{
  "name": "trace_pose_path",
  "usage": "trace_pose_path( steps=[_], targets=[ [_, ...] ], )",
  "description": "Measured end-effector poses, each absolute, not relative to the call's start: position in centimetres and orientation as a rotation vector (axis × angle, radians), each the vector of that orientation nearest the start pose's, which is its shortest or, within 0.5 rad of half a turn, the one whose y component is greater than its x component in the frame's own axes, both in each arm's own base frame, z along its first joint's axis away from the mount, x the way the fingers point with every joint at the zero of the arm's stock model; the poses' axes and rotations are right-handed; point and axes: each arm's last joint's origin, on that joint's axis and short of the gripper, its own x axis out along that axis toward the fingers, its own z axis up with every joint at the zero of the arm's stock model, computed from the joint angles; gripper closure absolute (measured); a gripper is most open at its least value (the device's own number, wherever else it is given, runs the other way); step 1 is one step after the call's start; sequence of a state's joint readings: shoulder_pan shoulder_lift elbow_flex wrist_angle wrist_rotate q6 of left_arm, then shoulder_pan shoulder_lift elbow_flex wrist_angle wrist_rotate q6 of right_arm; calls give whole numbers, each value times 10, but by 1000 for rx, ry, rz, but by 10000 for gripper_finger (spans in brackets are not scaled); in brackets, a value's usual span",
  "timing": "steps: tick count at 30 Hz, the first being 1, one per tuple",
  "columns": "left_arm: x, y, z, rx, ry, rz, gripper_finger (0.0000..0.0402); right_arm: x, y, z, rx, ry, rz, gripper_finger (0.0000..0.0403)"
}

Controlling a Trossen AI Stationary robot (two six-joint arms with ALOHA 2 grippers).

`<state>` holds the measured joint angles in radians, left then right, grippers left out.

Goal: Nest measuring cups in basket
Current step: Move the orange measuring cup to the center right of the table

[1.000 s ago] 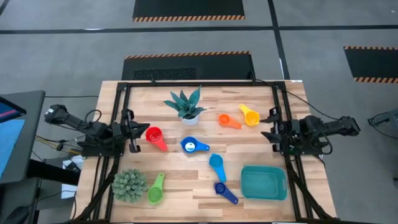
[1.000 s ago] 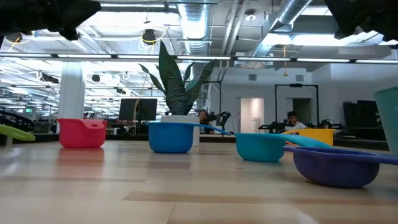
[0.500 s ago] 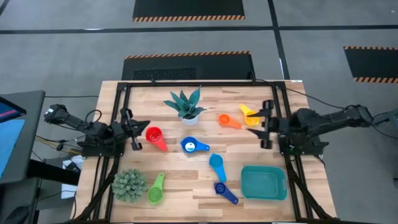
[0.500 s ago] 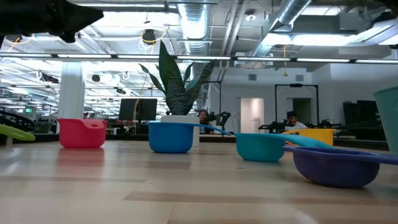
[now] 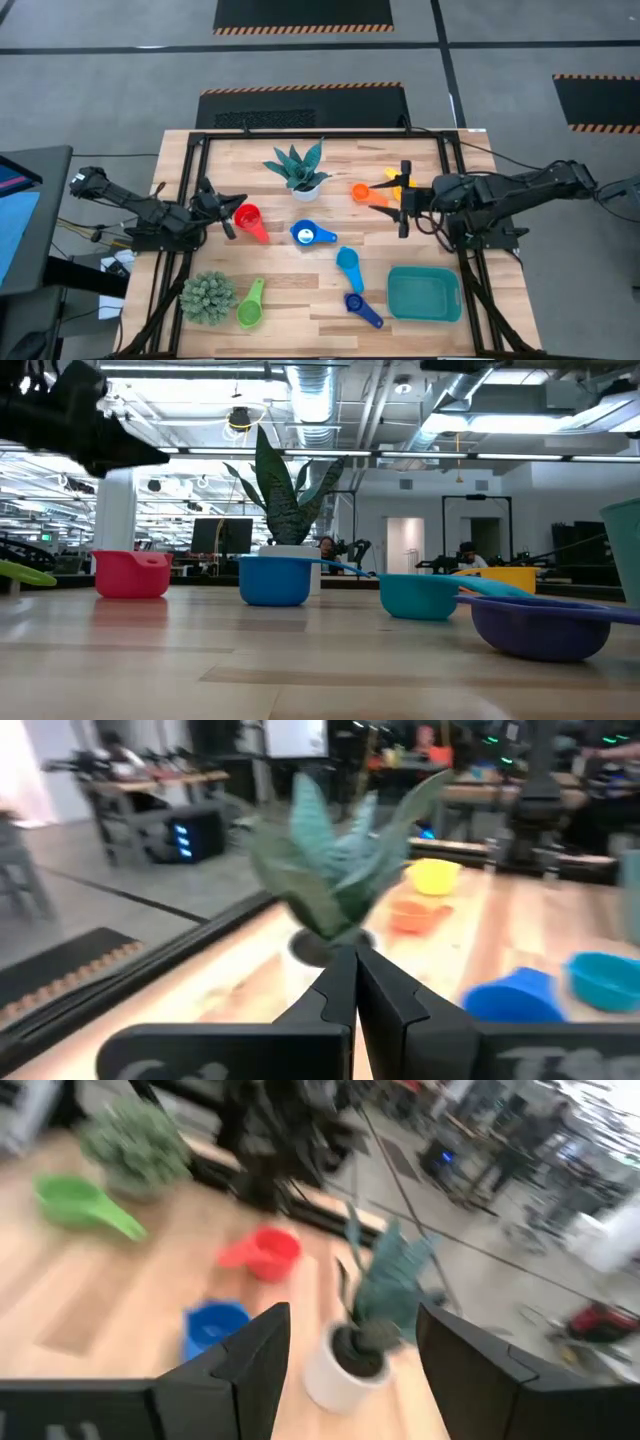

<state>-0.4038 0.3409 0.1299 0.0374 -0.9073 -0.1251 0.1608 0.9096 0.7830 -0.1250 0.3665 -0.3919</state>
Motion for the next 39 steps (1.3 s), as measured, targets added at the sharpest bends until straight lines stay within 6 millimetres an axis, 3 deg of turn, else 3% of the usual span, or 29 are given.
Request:
trace_pose_path(
  steps=[6, 12, 18, 29, 39],
  targets=[
    [115, -26, 212, 58, 302, 462, 401, 200, 20, 323, -456, 278, -217, 163],
    [116, -25, 235, 130, 297, 516, 401, 234, 20, 309, -474, 288, -193, 163],
    [107, -16, 238, 129, 215, 832, 401, 297, 21, 306, -566, 377, -174, 163],
    [101, -12, 231, 139, 198, 983, 401, 424, 31, 289, -638, 410, -81, 163],
    [98, -11, 229, 175, 213, 1007, 401, 509, 37, 236, -655, 451, -72, 163]
  ],
)
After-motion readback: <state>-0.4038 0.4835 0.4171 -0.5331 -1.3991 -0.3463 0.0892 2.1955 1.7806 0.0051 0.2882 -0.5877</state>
